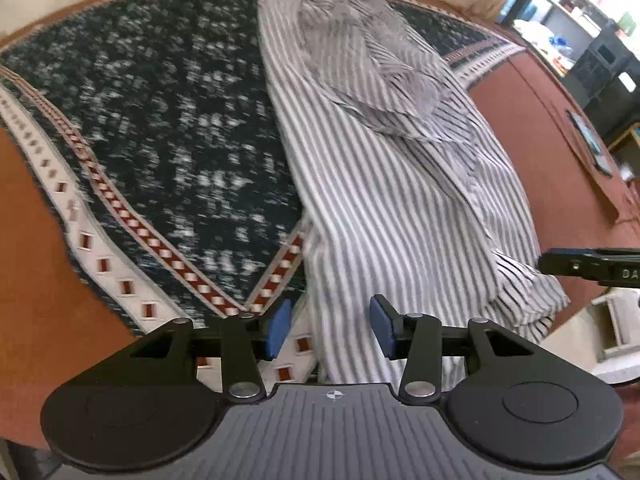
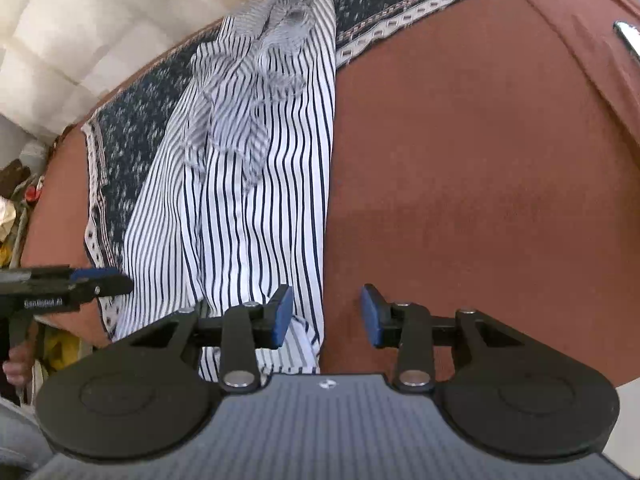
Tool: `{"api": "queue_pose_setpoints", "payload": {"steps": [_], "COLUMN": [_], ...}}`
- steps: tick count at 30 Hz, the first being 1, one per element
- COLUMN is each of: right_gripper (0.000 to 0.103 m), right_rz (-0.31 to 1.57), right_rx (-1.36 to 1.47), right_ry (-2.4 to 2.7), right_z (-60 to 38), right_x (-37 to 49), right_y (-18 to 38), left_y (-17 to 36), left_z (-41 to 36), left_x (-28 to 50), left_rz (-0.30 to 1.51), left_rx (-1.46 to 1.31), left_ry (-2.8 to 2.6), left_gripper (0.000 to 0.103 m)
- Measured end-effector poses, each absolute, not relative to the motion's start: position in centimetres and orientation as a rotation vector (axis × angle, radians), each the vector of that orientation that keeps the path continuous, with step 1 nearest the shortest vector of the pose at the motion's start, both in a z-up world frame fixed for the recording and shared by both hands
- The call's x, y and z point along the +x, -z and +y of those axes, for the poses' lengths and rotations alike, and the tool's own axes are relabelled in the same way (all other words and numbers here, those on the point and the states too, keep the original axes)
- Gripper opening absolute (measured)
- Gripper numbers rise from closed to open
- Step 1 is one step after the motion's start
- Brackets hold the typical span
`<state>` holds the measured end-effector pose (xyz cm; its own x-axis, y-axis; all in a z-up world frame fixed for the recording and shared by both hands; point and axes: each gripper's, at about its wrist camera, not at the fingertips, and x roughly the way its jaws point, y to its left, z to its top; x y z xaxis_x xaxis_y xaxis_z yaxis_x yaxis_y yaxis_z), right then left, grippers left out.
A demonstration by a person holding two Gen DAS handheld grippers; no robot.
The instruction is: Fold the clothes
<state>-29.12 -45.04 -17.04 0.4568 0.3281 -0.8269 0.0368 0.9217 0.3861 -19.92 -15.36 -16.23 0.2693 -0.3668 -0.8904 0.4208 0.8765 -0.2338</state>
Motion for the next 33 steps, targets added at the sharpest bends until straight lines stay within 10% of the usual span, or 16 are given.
{"api": "queue_pose_setpoints", "payload": {"steps": [13,16,17,18,33], "right_gripper": [0.044,0.032,0.006,0.003,0.003], "right_rz": [1.111,1.117,1.137,1.164,0.985], "right_rx": [0.442,0.455,0.457,0.472,0.542], "right_ry": [-0.303,-0.32,-0.341,-0.361,-0.538], "right_z": [-44.4,-44.5,-44.4,-44.2,-46.5], "right_x": [-30.2,-29.8,-29.6,-29.6,-25.3], "right_y": [17.6,17.7,17.8,18.1,10.3], "left_y": [16.7,16.6,16.5,16.4,8.6], "left_z": [-15.4,-15.8,-16.0,-16.2,-14.3], "left_x": [-21.8,-21.3,-21.5,-21.6,-18.8], "left_rz": [1.208,1.212,1.208,1.204,1.017], "left_rx": [-0.031,-0.046,-0.034,-0.021,-0.195], "left_ry": [0.582,0.565,0.563,0.561,0.51], "left_gripper": [0.056,0.017,0.007,0.001,0.0]}}
